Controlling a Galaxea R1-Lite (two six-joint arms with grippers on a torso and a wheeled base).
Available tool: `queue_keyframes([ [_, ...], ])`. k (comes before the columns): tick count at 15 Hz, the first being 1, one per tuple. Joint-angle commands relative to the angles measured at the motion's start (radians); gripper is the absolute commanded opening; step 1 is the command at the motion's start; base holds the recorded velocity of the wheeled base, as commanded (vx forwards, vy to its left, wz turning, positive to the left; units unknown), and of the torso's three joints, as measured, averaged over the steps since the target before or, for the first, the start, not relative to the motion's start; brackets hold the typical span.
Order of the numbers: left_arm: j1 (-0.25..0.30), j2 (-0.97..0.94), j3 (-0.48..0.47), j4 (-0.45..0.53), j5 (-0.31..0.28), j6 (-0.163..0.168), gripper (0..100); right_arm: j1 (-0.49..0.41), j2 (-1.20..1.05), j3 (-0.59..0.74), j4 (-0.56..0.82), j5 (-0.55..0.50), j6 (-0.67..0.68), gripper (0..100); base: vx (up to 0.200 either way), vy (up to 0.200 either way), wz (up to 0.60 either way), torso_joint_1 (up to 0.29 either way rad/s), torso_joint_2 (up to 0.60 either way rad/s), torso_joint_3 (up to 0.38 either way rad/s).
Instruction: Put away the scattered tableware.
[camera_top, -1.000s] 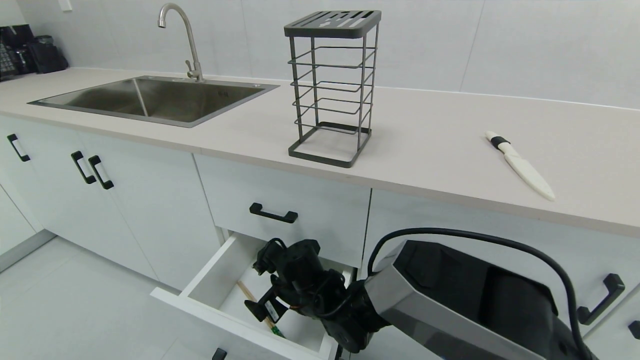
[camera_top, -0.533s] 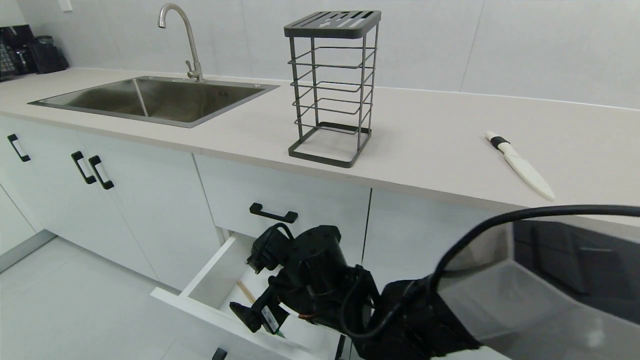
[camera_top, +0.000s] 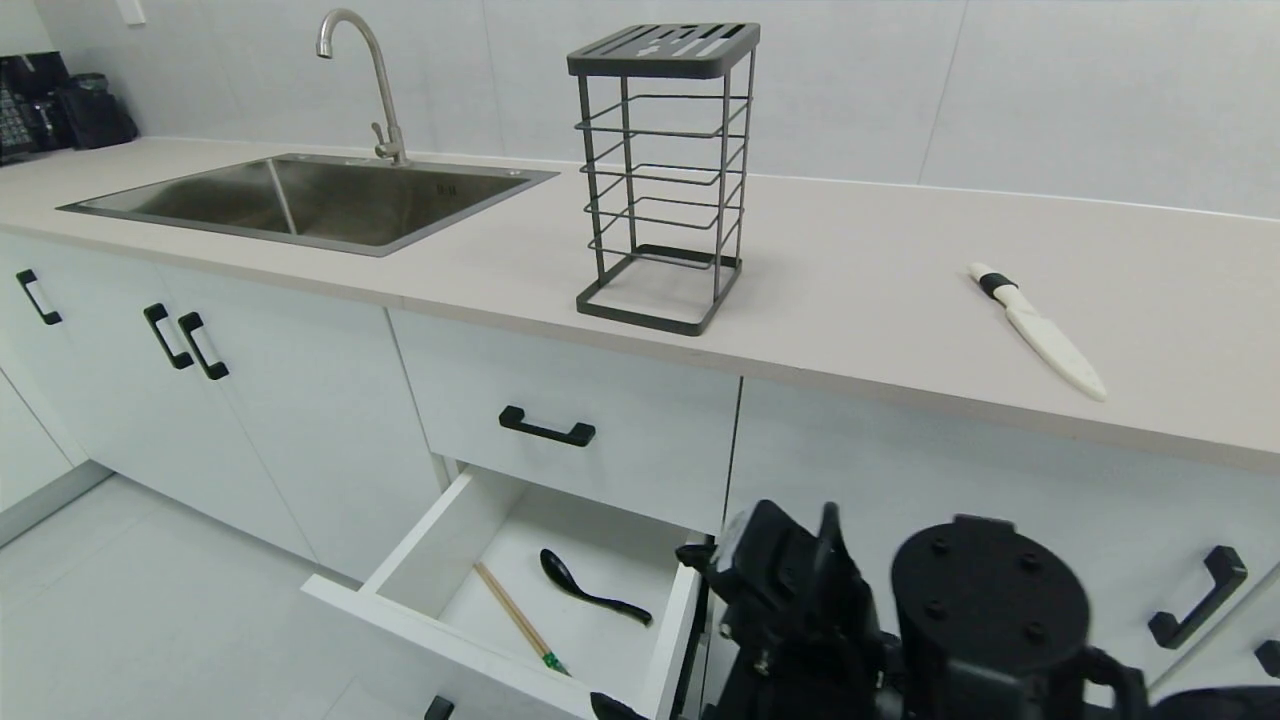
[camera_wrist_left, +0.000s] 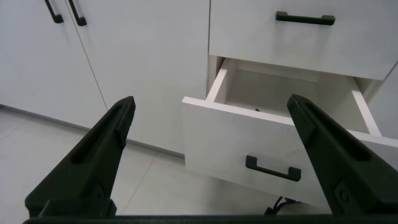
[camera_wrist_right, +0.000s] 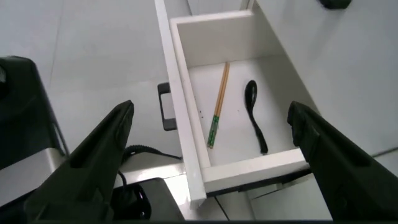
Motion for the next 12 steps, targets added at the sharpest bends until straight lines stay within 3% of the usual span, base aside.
queue_keyframes([
  [1, 0.0, 0.001, 0.0, 0.0, 0.0, 0.0, 100, 0.001, -0.134, 0.09, -0.005, 0.005, -0.009, 100, 0.0, 0.0, 0.0, 0.0, 0.0, 0.0],
  [6, 0.0, 0.001, 0.0, 0.0, 0.0, 0.0, 100, 0.001, -0.282, 0.206, -0.001, 0.028, -0.001, 100, 0.0, 0.0, 0.0, 0.0, 0.0, 0.0],
  [10, 0.0, 0.001, 0.0, 0.0, 0.0, 0.0, 100, -0.017, -0.503, 0.386, 0.032, 0.028, 0.023, 100, 0.0, 0.0, 0.0, 0.0, 0.0, 0.0],
  [11, 0.0, 0.001, 0.0, 0.0, 0.0, 0.0, 100, -0.097, -0.585, 0.44, 0.058, 0.034, 0.002, 100, 0.0, 0.0, 0.0, 0.0, 0.0, 0.0],
  [12, 0.0, 0.001, 0.0, 0.0, 0.0, 0.0, 100, -0.272, -0.692, 0.503, 0.125, 0.137, -0.126, 100, 0.0, 0.0, 0.0, 0.0, 0.0, 0.0],
])
